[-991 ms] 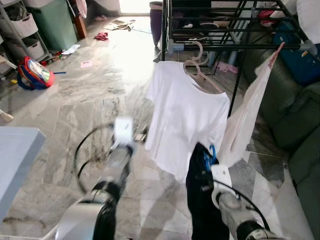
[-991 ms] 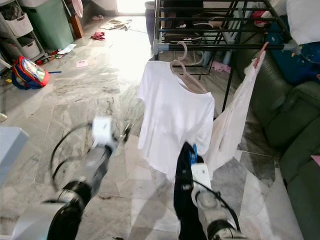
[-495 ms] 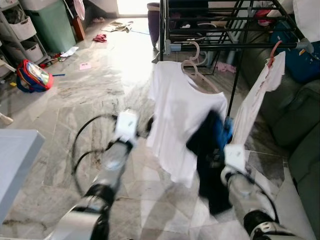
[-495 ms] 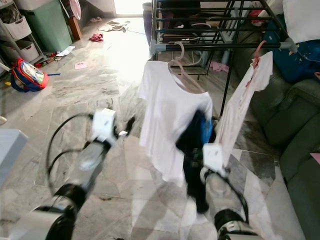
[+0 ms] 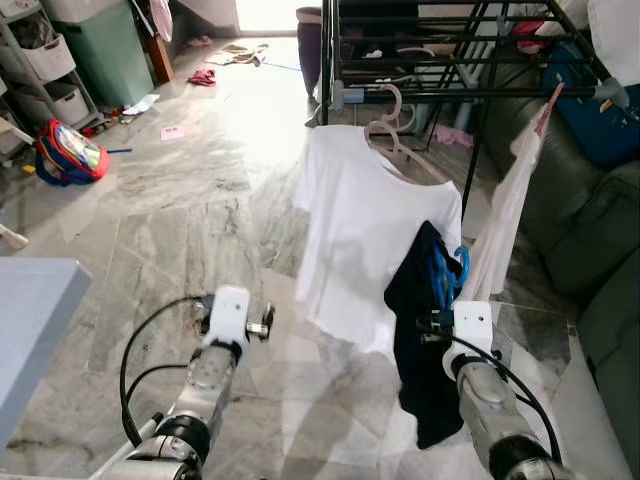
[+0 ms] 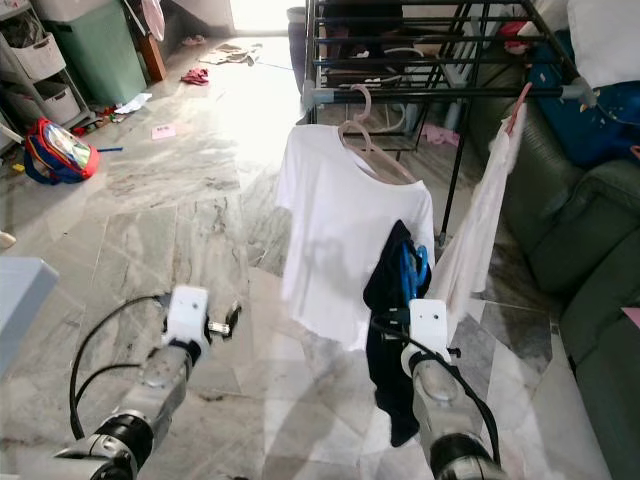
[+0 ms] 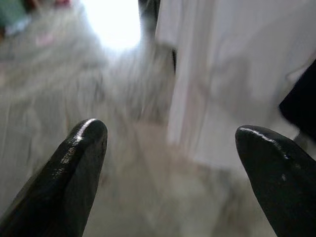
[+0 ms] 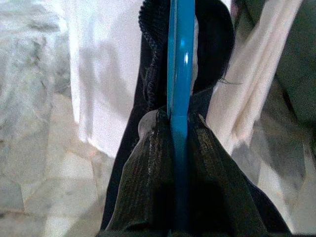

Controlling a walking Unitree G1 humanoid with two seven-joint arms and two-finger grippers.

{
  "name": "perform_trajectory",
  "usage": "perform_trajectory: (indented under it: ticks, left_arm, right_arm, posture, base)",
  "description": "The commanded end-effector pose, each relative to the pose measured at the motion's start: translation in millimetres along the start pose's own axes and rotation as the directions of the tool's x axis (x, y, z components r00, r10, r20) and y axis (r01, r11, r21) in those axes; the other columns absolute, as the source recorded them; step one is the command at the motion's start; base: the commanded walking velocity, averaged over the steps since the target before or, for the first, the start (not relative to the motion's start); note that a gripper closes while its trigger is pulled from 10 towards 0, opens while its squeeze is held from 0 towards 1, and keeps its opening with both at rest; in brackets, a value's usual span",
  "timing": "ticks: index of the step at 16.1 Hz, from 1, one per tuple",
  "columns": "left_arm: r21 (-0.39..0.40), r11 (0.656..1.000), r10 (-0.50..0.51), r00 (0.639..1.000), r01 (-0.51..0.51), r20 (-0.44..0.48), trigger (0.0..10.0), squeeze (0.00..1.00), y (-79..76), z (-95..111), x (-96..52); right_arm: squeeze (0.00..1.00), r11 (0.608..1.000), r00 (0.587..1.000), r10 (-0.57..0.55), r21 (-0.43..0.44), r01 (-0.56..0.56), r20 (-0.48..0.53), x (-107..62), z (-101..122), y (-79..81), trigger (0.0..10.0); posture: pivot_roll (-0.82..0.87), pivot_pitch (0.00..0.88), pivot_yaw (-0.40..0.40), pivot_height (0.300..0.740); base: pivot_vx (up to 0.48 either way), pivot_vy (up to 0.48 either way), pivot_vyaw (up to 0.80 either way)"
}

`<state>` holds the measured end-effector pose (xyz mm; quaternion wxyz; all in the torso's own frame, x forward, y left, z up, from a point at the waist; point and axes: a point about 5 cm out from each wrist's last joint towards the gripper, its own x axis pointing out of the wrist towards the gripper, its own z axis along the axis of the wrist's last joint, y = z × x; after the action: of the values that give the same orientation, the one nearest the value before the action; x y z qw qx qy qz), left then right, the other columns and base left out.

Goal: Hang hanger

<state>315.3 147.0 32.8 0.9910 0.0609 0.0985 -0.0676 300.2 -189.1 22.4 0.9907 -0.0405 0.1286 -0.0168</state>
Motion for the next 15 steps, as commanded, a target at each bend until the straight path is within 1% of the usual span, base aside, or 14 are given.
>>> perform_trajectory:
  ticks: [1,2,3,4,5,6,7,8,10,11,12,13,14,15]
  left_arm:
    - [0.002,1.000,-0.012,0.996,0.011,0.083,10.0,0.00,0.7,10.1,-0.4]
    - [0.007,1.000,-0.028,0.985,0.027,0.169,10.0,0.00,1.9,22.2,-3.0]
    - [0.009,0.999,-0.033,0.982,0.032,0.183,10.0,0.00,1.9,24.2,-3.7]
    - [0.041,0.998,-0.065,0.974,0.057,0.215,10.0,0.00,1.8,28.4,-6.0]
    - [0.117,0.985,-0.151,0.954,0.124,0.261,10.0,0.00,3.2,37.5,-9.6]
    - [0.138,0.980,-0.178,0.946,0.145,0.272,10.0,0.00,4.1,41.0,-10.4]
    - [0.170,0.971,-0.212,0.929,0.167,0.303,10.0,0.00,6.3,51.4,-9.3]
    - [0.181,0.967,-0.227,0.923,0.178,0.310,10.0,0.00,7.7,56.4,-7.9]
    - [0.177,0.964,-0.241,0.930,0.197,0.279,10.0,0.00,2.1,52.4,-6.5]
    - [0.172,0.964,-0.246,0.930,0.204,0.274,10.0,0.00,-3.3,49.2,-7.1]
    - [0.157,0.963,-0.254,0.932,0.218,0.260,10.0,0.00,-12.3,42.2,-11.2]
    - [0.163,0.961,-0.260,0.930,0.224,0.260,10.0,0.00,-15.6,38.4,-14.6]
    - [0.151,0.964,-0.254,0.934,0.221,0.251,10.0,0.00,-16.3,33.6,-18.4]
    - [0.125,0.967,-0.248,0.939,0.224,0.236,10.0,0.00,-16.0,27.2,-23.1]
  right_arm:
    - [0.00,1.000,0.988,0.025,-0.020,-0.023,0.153,3.2,28.6,-0.4,10.0]
    - [0.00,0.999,0.977,0.040,-0.028,-0.035,0.211,-1.8,40.0,-3.9,10.0]
    - [0.00,0.999,0.975,0.043,-0.030,-0.038,0.217,-2.7,41.6,-4.4,10.0]
    - [0.00,0.998,0.972,0.050,-0.034,-0.043,0.231,-4.7,45.7,-6.2,10.0]
    - [0.00,0.996,0.965,0.067,-0.068,-0.052,0.252,-8.5,55.4,-11.8,10.0]
    - [0.00,0.996,0.964,0.073,-0.075,-0.055,0.256,-9.8,58.8,-13.8,10.0]
    - [0.00,0.993,0.960,0.090,-0.092,-0.068,0.264,-12.6,65.5,-17.6,10.0]
    - [0.00,0.992,0.961,0.106,-0.098,-0.084,0.256,-16.4,68.3,-17.7,10.0]
    - [0.00,0.980,0.967,0.132,-0.174,-0.094,0.218,-21.9,59.1,-9.5,10.0]
    - [0.00,0.975,0.967,0.151,-0.193,-0.111,0.205,-22.9,53.2,-4.6,10.0]
    - [0.00,0.968,0.957,0.207,-0.183,-0.171,0.204,-27.9,48.5,6.5,10.0]
    - [0.00,0.963,0.951,0.219,-0.205,-0.175,0.217,-29.5,48.9,10.6,10.0]
    - [0.00,0.967,0.951,0.225,-0.165,-0.192,0.210,-30.3,49.5,14.9,10.0]
    - [0.00,0.968,0.946,0.218,-0.173,-0.180,0.240,-31.8,54.5,18.8,10.0]
  posture:
    - [0.03,0.093,0.011,0.740]
    - [0.03,0.096,0.010,0.740]
    - [0.03,0.096,0.010,0.740]
    - [0.03,0.106,0.005,0.740]
    - [0.03,0.103,0.007,0.740]
    - [0.03,0.101,0.008,0.740]
    - [0.03,0.092,0.010,0.740]
    - [0.02,0.080,0.018,0.740]
    - [0.01,0.067,0.027,0.740]
    - [0.01,0.054,0.032,0.740]
    - [0.01,0.046,0.034,0.740]
    - [0.01,0.035,0.032,0.740]
    - [0.02,0.028,0.030,0.740]
    - [0.03,0.026,0.023,0.740]
  base:
    - [0.000,0.000,0.00]
    - [0.000,0.000,0.00]
    - [0.000,0.000,0.00]
    - [0.000,0.000,0.00]
    - [0.000,0.000,0.00]
    - [0.000,0.000,0.00]
    - [0.000,0.000,0.00]
    - [0.000,0.000,0.00]
    - [0.000,0.000,0.00]
    - [0.000,0.000,0.00]
    - [0.000,0.000,0.00]
    - [0.000,0.000,0.00]
    - [0.000,0.000,0.00]
    - [0.000,0.000,0.00]
